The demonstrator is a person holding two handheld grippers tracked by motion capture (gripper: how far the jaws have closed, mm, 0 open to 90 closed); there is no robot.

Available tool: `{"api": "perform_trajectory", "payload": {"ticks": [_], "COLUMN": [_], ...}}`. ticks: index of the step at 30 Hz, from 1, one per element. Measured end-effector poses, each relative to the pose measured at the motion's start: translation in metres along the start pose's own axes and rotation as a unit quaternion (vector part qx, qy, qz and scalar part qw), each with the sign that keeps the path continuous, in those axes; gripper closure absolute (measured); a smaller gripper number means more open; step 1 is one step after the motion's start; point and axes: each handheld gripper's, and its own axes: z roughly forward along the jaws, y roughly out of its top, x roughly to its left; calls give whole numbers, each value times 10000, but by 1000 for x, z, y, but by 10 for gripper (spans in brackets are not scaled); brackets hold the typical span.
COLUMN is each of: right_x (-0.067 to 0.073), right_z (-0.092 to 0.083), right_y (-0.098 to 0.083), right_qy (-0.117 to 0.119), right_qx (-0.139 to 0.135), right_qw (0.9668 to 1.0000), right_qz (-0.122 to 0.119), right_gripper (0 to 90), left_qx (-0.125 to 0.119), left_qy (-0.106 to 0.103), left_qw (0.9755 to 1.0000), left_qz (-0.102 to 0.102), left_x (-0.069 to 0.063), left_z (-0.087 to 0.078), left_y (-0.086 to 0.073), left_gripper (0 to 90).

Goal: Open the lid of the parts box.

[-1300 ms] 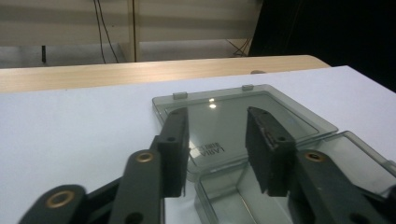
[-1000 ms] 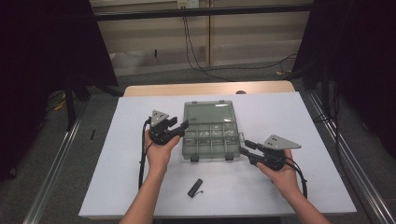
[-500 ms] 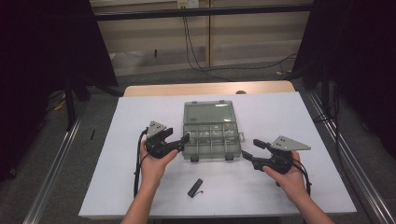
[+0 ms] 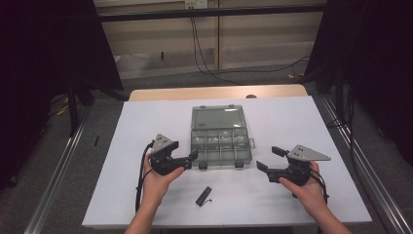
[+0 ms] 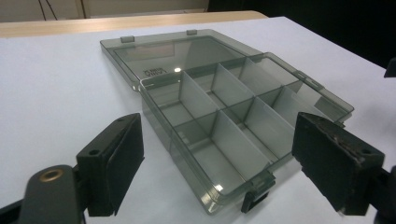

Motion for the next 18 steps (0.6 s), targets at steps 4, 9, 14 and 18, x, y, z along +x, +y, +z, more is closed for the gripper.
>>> {"api": "perform_trajectory", "payload": {"ticks": [4, 9, 14, 18], "right_x": [-2, -5, -7, -8], "right_z": [-5, -8, -11, -13], "right_y": [-1, -4, -6, -7], "right_qy": [-34, -79, -116, -134], "right_qx": [-26, -8, -27, -41], "right_qw": [10000, 10000, 9999, 9999], "right_qz": [0, 25, 37, 26], "right_gripper": [146, 136, 124, 117], "left_qx": [32, 91, 172, 243], "left_qy": [-76, -138, -191, -219], "left_qw": [10000, 9998, 9996, 9994], "left_qz": [56, 81, 122, 130], "left_x": [-3, -6, -7, -7], "left_z": [-1, 0, 0, 0], "left_y": [-2, -4, -8, -11], "left_gripper": [150, 144, 136, 128]}}
